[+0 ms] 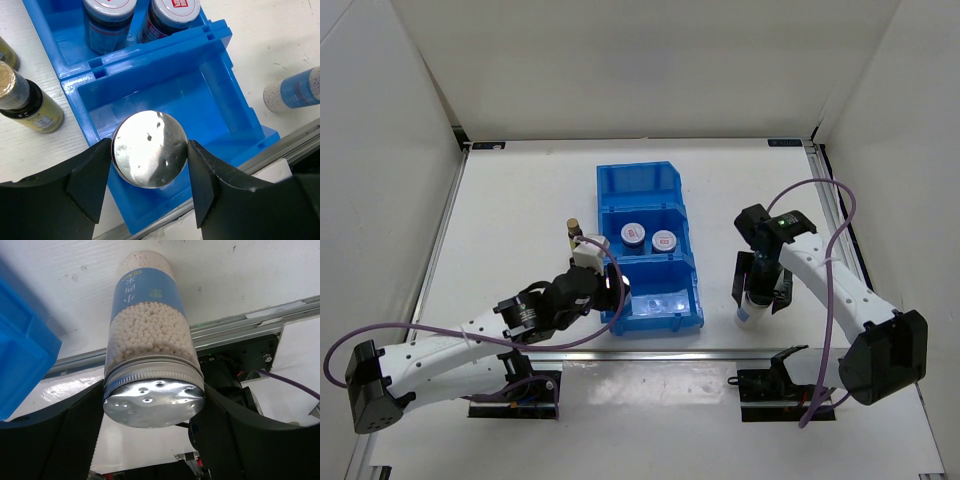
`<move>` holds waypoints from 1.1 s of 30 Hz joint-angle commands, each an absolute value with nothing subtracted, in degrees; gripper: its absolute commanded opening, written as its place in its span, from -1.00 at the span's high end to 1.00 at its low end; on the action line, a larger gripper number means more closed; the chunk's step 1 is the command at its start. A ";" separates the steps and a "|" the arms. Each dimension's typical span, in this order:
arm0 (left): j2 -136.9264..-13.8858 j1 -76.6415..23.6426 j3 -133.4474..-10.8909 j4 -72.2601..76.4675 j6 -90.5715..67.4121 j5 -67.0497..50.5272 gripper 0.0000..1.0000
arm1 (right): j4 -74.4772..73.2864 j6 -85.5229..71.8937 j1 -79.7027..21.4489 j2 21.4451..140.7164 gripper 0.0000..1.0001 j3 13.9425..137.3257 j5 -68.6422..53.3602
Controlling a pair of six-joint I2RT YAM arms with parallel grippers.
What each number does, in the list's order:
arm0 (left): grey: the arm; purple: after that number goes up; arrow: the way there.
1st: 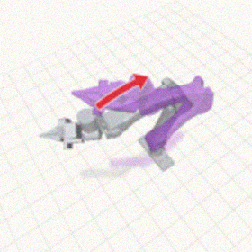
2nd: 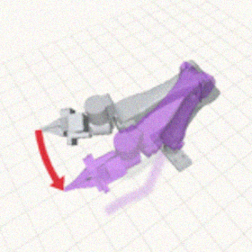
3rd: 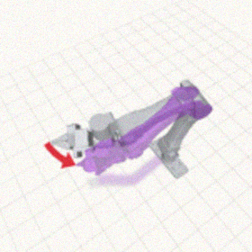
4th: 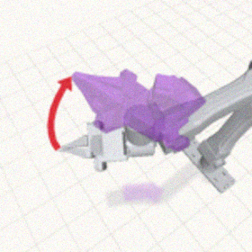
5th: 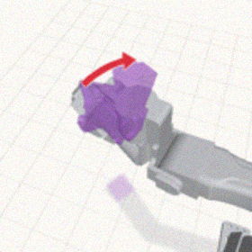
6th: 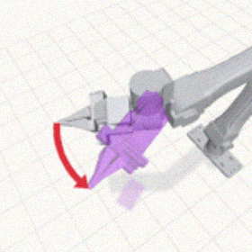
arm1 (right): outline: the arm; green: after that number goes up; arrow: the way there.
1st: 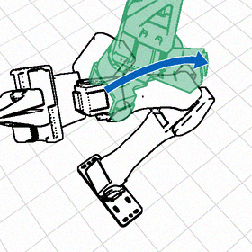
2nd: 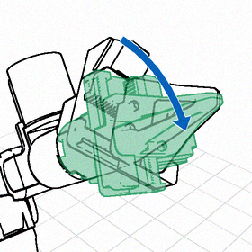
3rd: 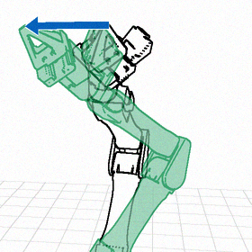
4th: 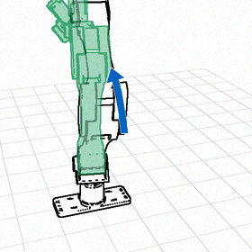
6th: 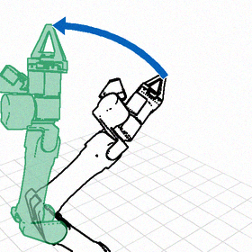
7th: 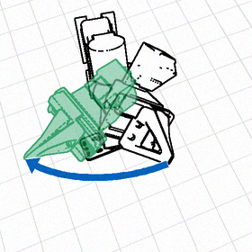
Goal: Organize the condiment bottles
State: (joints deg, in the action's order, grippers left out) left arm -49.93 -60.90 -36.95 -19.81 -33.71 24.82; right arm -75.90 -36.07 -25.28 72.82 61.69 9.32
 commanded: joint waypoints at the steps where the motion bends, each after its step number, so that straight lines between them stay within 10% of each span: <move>1: -49.22 -60.73 -37.79 -19.15 -34.10 26.45 -0.38 | -75.50 -37.44 -25.58 73.04 -0.46 61.35 10.55; 16: -48.52 -60.73 -39.90 -21.88 -33.41 26.10 -0.76 | -78.66 -37.44 -25.58 68.65 1.00 66.00 10.55; 33: -44.65 -60.21 -56.95 -33.56 -30.05 40.69 -1.00 | -80.16 -40.78 -49.64 77.51 1.00 91.83 16.16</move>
State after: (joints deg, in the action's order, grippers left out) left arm -45.50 -60.71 -55.86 -27.29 -28.56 36.03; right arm -77.49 -38.48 -45.25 74.24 87.68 13.08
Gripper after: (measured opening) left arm 0.998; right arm 0.641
